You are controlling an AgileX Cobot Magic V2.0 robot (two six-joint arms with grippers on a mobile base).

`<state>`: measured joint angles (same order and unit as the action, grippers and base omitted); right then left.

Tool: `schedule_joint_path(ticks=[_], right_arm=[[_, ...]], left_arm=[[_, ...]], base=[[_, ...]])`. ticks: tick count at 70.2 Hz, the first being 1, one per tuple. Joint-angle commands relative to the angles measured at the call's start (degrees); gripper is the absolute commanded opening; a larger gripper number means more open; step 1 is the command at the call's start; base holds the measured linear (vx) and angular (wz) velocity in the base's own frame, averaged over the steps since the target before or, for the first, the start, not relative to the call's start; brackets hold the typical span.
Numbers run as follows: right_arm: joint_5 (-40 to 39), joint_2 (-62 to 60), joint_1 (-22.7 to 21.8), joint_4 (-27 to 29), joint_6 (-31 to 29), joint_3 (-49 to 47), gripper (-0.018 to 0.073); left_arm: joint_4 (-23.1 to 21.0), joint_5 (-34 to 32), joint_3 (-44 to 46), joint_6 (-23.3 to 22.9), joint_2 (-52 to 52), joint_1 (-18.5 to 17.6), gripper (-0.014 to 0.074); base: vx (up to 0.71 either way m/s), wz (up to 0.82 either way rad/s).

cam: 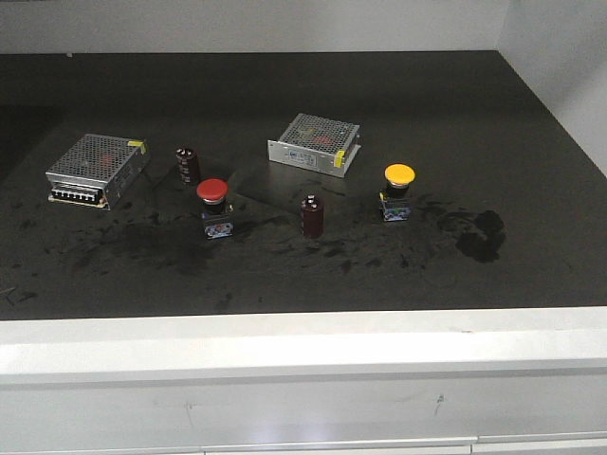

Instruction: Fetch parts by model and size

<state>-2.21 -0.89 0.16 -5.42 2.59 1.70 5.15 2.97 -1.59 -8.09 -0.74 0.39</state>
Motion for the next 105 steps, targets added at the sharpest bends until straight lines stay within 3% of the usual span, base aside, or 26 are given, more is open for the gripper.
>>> schedule_joint_path(ticks=[1, 9, 18, 41, 55, 63, 80, 105], right_arm=[[-8.52, -0.35, -0.39, -0.25, -0.05, 0.02, -0.001], [-11.26, -0.29, -0.33, 1.92, 1.84, -2.15, -0.001], [-5.28, 2.95, -0.33, 2.49, 2.97, -8.43, -0.001], [5.51, 22.9, -0.33, 0.79, 2.34, -28.07, -0.001], [10.08, 31.35, -0.25, 0.84, 2.34, -34.48, -0.001], [10.97, 34.83, 0.21, 1.05, 2.34, -35.23, -0.001], [11.91, 43.59, 8.42, 0.97, 2.34, -35.23, -0.001], [14.04, 47.35, 8.9, 0.68, 2.97, -35.23, -0.0003]], left_arm=[[-0.5, -7.22, 0.02, -0.49, -0.72, -0.29, -0.0007], [-1.97, -11.34, 1.92, -1.9, -0.64, -0.29, -0.0007], [-1.9, -13.21, 6.45, -1.84, 1.04, -0.35, -0.0007], [-0.38, 0.35, 27.19, -1.72, 18.8, -0.49, -0.0007], [-0.43, 11.45, 36.25, -0.49, 28.25, -2.85, -0.0007], [-0.56, 15.69, 37.89, 2.83, 32.41, -3.58, -0.0007], [-1.04, 19.45, 37.47, 4.57, 37.39, -4.19, -0.0007], [-1.15, 21.22, 37.34, 4.45, 37.44, -4.19, -0.0005]], base=[[0.0, 0.0], [0.0, 0.0], [0.0, 0.0], [0.0, 0.0], [0.0, 0.0], [0.0, 0.0], [0.0, 0.0], [0.0, 0.0]])
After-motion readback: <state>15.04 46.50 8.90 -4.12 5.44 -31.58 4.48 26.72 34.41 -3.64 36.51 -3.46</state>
